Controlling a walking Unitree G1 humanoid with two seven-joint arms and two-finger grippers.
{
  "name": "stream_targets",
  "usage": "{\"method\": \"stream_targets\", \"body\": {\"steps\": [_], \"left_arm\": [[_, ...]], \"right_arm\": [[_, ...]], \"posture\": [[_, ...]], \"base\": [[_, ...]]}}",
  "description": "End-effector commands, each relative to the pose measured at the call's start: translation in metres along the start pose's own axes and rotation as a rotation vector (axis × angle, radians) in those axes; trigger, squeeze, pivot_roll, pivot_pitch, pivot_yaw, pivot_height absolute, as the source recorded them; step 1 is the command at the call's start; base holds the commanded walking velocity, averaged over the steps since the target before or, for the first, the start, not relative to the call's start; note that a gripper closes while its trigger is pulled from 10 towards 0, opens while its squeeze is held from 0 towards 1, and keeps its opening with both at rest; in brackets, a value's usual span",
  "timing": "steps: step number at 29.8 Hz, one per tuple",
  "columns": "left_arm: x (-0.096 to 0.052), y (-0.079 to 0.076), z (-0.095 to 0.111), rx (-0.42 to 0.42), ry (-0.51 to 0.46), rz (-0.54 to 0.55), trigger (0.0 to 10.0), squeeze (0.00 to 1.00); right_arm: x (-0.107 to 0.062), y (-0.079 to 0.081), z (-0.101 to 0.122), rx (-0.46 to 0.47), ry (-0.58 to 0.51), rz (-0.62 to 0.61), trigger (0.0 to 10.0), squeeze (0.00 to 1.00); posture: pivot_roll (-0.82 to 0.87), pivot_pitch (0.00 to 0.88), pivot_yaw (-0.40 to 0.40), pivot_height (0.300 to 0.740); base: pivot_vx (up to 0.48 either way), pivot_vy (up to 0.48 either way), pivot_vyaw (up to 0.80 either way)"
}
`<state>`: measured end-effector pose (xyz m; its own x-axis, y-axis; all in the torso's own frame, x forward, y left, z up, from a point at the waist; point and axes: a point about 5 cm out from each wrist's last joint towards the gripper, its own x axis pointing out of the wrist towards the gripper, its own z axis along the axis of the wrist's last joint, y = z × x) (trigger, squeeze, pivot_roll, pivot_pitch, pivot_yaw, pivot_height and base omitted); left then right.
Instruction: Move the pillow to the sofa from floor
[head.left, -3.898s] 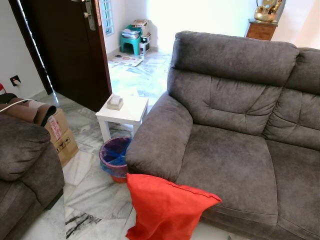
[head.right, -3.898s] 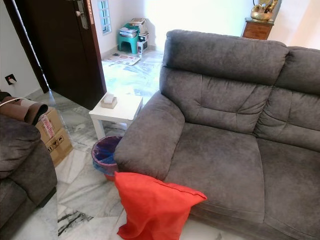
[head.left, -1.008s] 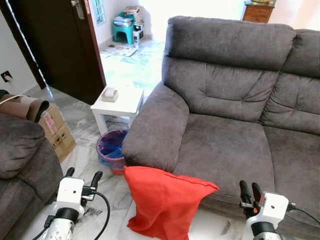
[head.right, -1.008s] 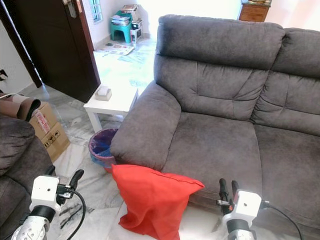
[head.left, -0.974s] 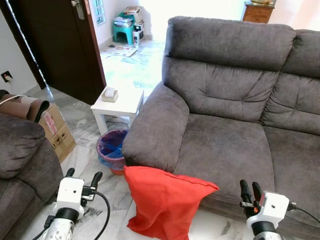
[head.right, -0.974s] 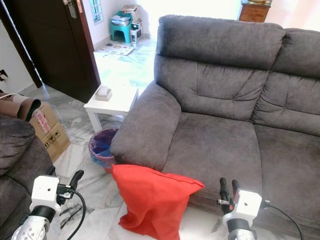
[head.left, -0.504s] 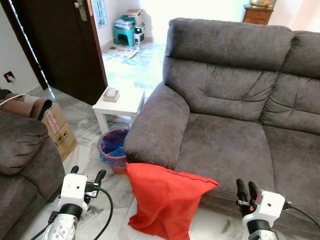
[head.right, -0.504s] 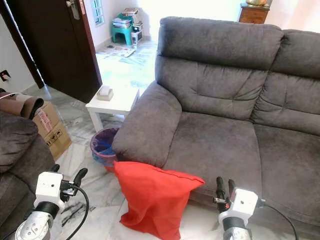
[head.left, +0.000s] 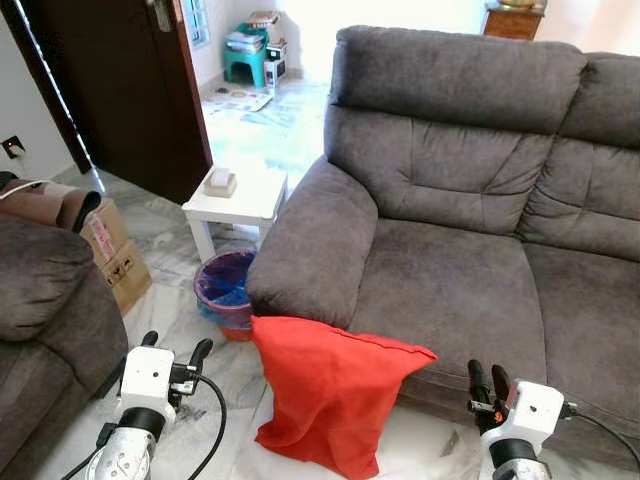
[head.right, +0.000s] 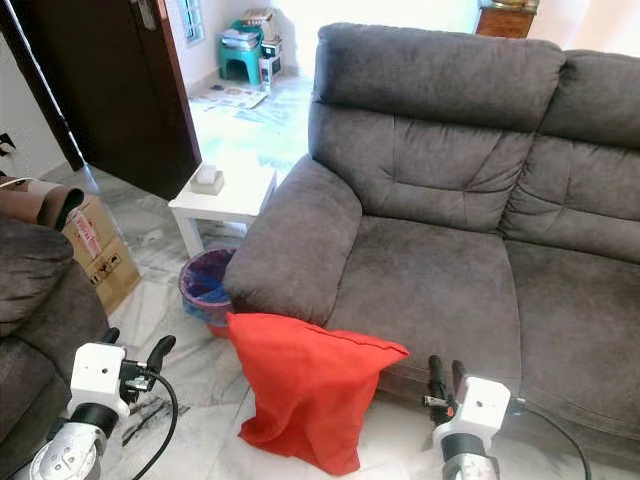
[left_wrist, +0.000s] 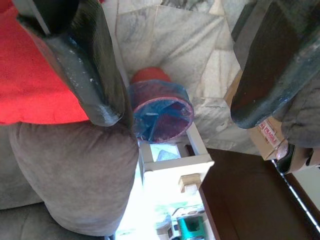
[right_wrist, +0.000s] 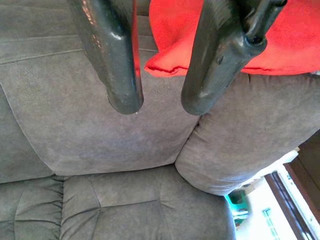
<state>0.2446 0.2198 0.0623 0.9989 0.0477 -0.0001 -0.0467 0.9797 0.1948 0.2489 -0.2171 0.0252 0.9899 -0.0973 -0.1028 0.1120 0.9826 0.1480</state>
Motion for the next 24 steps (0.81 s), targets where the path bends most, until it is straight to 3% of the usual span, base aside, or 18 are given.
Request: {"method": "stream_targets", "body": {"steps": [1, 9, 24], "left_arm": [[-0.0002, -0.0010, 0.0007, -0.002, 0.002, -0.005, 10.0, 0.00], [-0.0011, -0.0003, 0.0001, -0.003, 0.007, 0.001, 10.0, 0.00], [-0.0016, -0.0013, 0.0010, -0.006, 0.005, -0.003, 10.0, 0.00]], "right_arm": [[0.0009, 0.0006, 0.0013, 0.002, 0.000, 0.000, 10.0, 0.00], [0.0018, 0.0069, -0.0028, 0.011, 0.027, 0.021, 10.0, 0.00], [0.0009, 0.0072, -0.0042, 0.009, 0.024, 0.011, 10.0, 0.00]], "posture": [[-0.03, 0.103, 0.008, 0.676], [-0.03, 0.101, 0.008, 0.646], [-0.03, 0.103, 0.014, 0.646]], "base": [[0.000, 0.000, 0.00], [0.000, 0.000, 0.00], [0.000, 0.000, 0.00]]}}
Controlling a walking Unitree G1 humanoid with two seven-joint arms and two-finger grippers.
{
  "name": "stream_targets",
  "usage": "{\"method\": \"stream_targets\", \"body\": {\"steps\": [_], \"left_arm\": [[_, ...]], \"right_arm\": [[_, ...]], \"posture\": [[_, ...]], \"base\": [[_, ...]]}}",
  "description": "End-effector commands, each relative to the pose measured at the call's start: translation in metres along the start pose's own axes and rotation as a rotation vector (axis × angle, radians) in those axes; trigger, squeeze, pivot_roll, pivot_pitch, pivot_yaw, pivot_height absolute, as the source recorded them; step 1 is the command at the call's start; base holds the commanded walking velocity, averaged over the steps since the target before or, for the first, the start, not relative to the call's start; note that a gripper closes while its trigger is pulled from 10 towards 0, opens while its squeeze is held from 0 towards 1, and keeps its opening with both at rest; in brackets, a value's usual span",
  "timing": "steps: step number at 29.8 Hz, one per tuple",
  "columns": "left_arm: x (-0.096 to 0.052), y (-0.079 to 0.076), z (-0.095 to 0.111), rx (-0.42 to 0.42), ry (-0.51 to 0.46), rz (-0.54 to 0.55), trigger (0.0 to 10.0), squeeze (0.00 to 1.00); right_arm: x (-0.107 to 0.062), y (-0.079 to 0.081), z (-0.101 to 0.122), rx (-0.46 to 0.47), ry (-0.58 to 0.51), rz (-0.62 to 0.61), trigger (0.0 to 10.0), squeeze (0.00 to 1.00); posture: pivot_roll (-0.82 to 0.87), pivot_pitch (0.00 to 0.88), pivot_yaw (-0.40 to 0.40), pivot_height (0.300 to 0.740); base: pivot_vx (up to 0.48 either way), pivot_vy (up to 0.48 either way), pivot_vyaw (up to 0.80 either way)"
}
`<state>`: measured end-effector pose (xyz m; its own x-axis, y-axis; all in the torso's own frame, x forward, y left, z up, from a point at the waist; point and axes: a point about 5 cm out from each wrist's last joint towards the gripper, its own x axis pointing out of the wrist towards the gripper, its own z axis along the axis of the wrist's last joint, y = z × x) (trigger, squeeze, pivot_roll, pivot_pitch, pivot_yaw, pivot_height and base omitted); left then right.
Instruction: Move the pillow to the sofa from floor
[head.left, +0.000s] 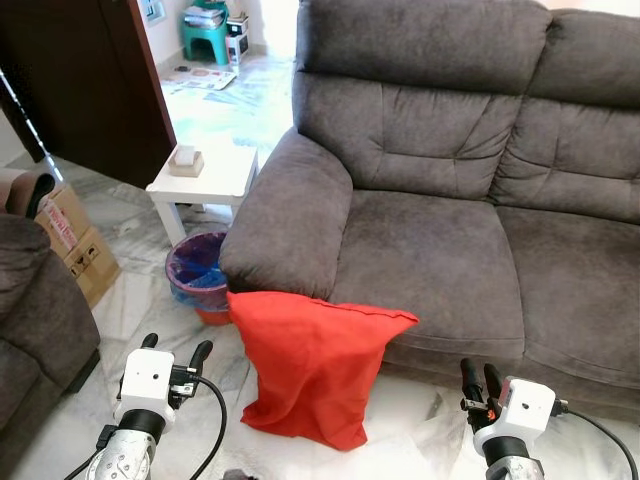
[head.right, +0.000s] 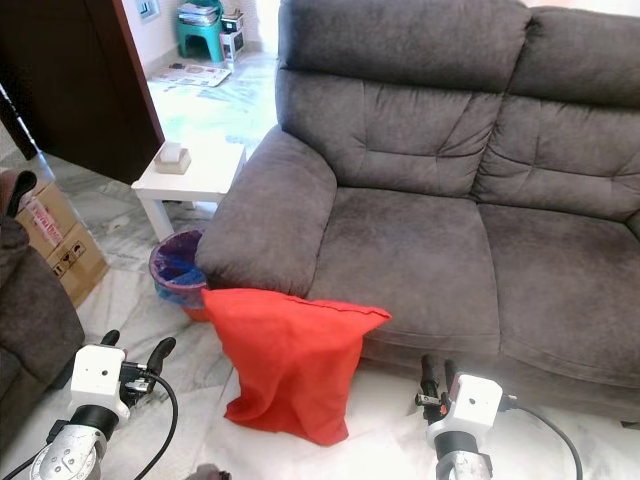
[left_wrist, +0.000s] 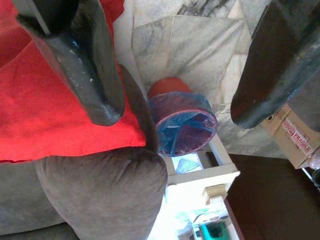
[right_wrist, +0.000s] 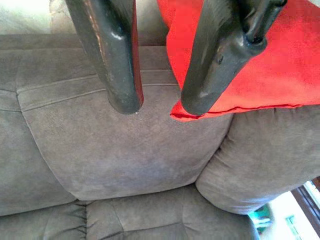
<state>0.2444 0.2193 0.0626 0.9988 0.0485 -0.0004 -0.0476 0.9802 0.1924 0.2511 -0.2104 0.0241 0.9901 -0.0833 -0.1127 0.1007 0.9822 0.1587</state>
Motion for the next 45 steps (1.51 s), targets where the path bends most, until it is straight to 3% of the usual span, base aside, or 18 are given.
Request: {"method": "stream_targets", "body": {"steps": [1, 45], "left_arm": [[-0.0012, -0.0014, 0.0011, -0.005, 0.002, -0.005, 10.0, 0.00], [-0.0009, -0.0034, 0.0019, -0.030, 0.015, -0.017, 10.0, 0.00]], "right_arm": [[-0.0005, 0.0003, -0.0022, -0.001, 0.013, -0.002, 10.0, 0.00], [-0.0014, 0.0018, -0.0061, 0.030, 0.014, -0.028, 10.0, 0.00]], "posture": [[-0.03, 0.103, 0.014, 0.646], [-0.02, 0.107, 0.026, 0.637]], "base": [[0.000, 0.000, 0.00], [0.000, 0.000, 0.00]]}}
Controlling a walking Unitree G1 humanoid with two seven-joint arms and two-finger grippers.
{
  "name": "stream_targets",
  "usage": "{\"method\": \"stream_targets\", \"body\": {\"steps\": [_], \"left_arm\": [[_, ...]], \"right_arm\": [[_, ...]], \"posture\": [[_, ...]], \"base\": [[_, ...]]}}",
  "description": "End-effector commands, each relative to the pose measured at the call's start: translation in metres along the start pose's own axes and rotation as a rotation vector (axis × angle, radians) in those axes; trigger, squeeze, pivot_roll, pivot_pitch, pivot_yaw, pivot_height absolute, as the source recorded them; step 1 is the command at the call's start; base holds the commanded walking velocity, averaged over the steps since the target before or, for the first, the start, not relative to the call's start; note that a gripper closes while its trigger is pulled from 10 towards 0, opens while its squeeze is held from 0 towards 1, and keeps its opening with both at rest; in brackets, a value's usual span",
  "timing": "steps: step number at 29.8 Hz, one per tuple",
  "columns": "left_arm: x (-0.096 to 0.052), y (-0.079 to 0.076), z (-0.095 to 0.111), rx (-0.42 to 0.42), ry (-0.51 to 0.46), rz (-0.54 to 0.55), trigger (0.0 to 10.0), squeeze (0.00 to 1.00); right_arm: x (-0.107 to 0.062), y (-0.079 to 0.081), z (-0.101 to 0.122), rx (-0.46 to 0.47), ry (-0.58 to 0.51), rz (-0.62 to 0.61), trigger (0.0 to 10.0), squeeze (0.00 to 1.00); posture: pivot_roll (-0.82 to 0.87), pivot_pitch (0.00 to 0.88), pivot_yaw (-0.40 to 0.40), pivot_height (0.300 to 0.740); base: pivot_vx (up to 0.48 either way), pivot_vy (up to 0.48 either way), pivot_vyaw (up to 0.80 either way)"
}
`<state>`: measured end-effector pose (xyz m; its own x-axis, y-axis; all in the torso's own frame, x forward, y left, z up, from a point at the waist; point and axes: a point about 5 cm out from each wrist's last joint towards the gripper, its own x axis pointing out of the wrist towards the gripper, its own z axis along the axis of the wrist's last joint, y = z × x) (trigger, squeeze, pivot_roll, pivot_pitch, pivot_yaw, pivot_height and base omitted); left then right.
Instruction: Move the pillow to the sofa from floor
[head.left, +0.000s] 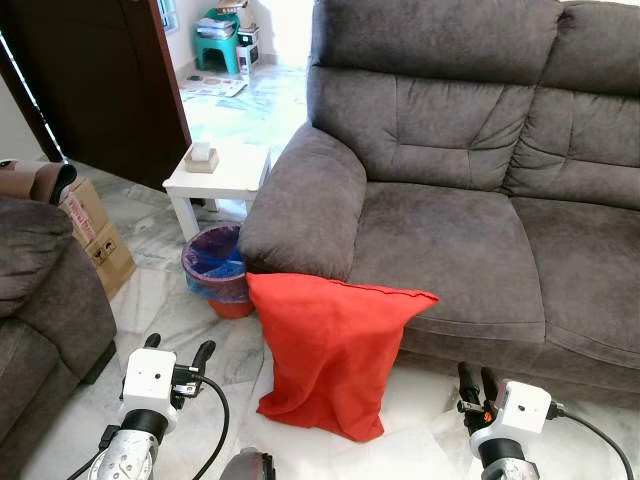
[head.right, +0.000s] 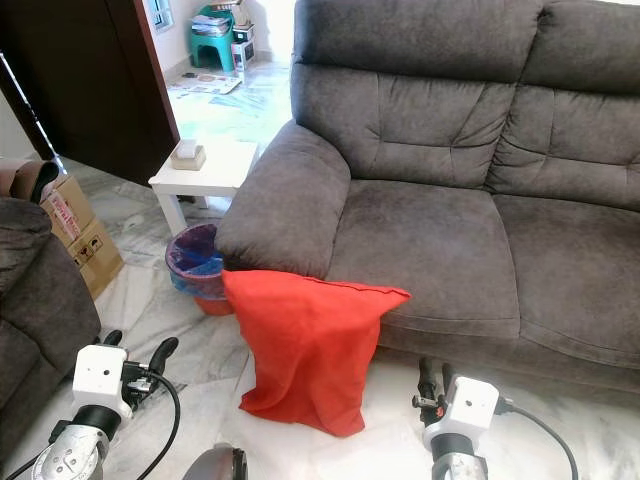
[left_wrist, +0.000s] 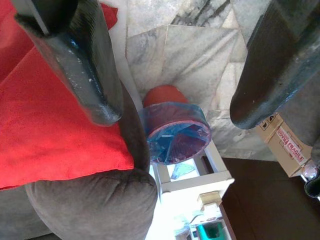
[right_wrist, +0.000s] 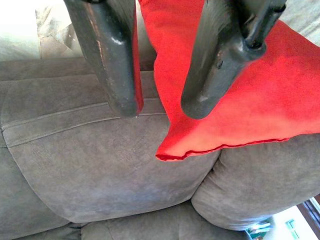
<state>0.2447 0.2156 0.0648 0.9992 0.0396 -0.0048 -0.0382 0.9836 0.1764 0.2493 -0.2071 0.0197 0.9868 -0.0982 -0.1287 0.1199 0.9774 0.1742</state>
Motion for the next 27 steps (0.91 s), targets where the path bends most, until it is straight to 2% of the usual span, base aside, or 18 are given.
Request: {"method": "stream_targets", "body": {"steps": [1, 8, 27], "left_arm": [[-0.0011, -0.0002, -0.0010, -0.014, 0.012, -0.007, 10.0, 0.00], [-0.0015, 0.0002, -0.0006, -0.018, 0.012, -0.018, 10.0, 0.00], [-0.0004, 0.0015, -0.0003, -0.018, 0.014, -0.021, 10.0, 0.00]], "right_arm": [[0.0001, -0.0005, -0.0010, 0.012, 0.001, -0.010, 10.0, 0.00], [0.0001, -0.0011, -0.0020, 0.017, 0.004, -0.018, 10.0, 0.00], [0.0019, 0.0012, -0.0041, 0.022, 0.016, -0.014, 10.0, 0.00]], "posture": [[-0.02, 0.107, 0.026, 0.637], [-0.02, 0.106, 0.026, 0.637], [-0.01, 0.101, 0.029, 0.637]], "base": [[0.000, 0.000, 0.00], [0.152, 0.000, 0.00], [0.352, 0.000, 0.00]]}}
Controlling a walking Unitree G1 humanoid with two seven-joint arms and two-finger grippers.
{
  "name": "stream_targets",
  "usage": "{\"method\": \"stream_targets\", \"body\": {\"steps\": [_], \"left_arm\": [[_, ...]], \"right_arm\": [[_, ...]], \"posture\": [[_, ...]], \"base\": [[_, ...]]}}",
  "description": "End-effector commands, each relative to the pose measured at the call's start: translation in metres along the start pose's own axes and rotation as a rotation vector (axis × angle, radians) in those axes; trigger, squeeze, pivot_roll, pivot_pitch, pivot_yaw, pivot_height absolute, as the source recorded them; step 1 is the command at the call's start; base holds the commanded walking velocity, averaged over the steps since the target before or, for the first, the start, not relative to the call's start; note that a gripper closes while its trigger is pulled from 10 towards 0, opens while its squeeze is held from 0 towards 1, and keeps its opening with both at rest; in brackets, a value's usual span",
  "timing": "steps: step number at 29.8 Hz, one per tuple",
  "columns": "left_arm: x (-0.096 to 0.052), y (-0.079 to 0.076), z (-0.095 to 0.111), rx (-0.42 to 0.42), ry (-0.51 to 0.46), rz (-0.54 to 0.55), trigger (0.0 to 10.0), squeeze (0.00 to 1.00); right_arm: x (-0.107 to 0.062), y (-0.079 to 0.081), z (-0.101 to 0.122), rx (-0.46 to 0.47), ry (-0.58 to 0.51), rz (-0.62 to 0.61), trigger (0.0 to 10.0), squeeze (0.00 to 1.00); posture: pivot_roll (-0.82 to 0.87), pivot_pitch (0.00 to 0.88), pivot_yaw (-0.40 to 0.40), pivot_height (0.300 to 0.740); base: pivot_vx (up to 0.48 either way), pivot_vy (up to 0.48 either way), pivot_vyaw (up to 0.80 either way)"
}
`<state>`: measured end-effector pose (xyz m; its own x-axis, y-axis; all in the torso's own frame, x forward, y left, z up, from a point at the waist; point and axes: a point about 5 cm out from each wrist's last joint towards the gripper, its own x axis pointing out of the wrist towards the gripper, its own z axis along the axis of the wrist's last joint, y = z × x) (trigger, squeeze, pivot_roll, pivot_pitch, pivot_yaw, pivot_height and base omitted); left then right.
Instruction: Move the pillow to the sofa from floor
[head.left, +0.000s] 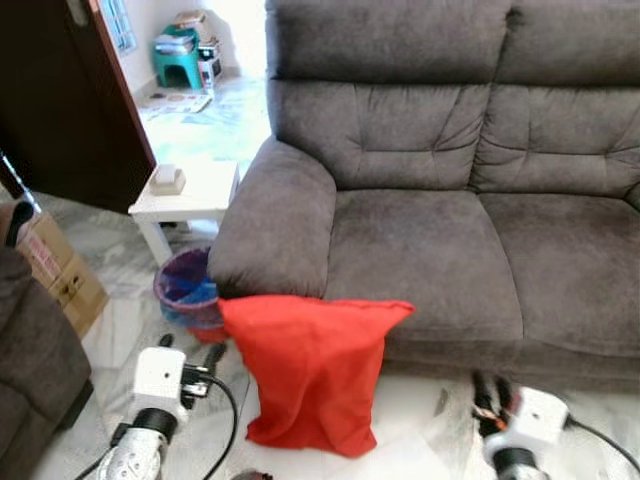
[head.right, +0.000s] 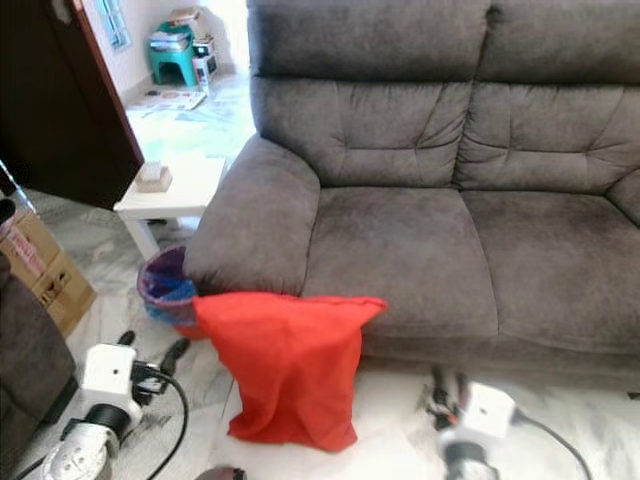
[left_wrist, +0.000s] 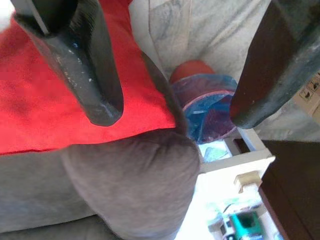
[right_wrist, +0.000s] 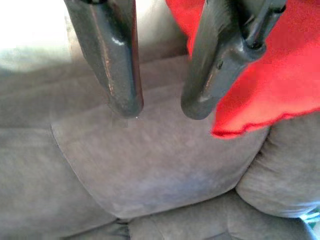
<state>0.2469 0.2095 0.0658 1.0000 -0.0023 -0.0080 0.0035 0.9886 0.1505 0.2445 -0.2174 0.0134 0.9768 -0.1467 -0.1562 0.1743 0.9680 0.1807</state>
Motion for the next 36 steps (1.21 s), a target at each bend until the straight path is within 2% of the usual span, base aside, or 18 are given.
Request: {"method": "stream_targets", "body": {"steps": [1, 12, 14, 23, 33, 36], "left_arm": [[-0.0027, 0.0074, -0.0023, 0.007, 0.018, 0.022, 10.0, 0.00], [-0.0028, 0.0081, -0.0023, 0.011, 0.019, 0.024, 10.0, 0.00], [-0.0033, 0.0087, -0.0024, 0.034, 0.018, 0.035, 10.0, 0.00], [-0.0046, 0.0057, -0.0030, 0.004, 0.016, 0.003, 10.0, 0.00], [-0.0045, 0.0066, -0.0025, 0.013, 0.012, 0.010, 10.0, 0.00], [-0.0044, 0.0065, -0.0025, 0.025, 0.014, 0.010, 10.0, 0.00]], "right_arm": [[0.0042, 0.0136, 0.0004, 0.007, -0.002, 0.041, 10.0, 0.00], [0.0051, 0.0150, -0.0008, 0.005, 0.003, 0.045, 10.0, 0.00], [0.0054, 0.0146, -0.0010, 0.004, 0.005, 0.045, 10.0, 0.00], [0.0060, 0.0160, -0.0009, -0.008, 0.005, 0.053, 10.0, 0.00], [0.0066, 0.0164, -0.0003, -0.014, 0.001, 0.056, 10.0, 0.00], [0.0072, 0.0170, 0.0016, -0.053, -0.007, 0.068, 10.0, 0.00]], "posture": [[-0.01, 0.101, 0.030, 0.637], [-0.01, 0.102, 0.030, 0.637], [-0.01, 0.104, 0.030, 0.637], [-0.01, 0.110, 0.034, 0.637], [-0.01, 0.107, 0.033, 0.637], [-0.01, 0.106, 0.031, 0.637]], "base": [[0.368, 0.000, 0.00], [0.351, 0.000, 0.00], [0.000, 0.000, 0.00], [0.000, 0.000, 0.00], [0.000, 0.000, 0.00], [0.000, 0.000, 0.53]]}}
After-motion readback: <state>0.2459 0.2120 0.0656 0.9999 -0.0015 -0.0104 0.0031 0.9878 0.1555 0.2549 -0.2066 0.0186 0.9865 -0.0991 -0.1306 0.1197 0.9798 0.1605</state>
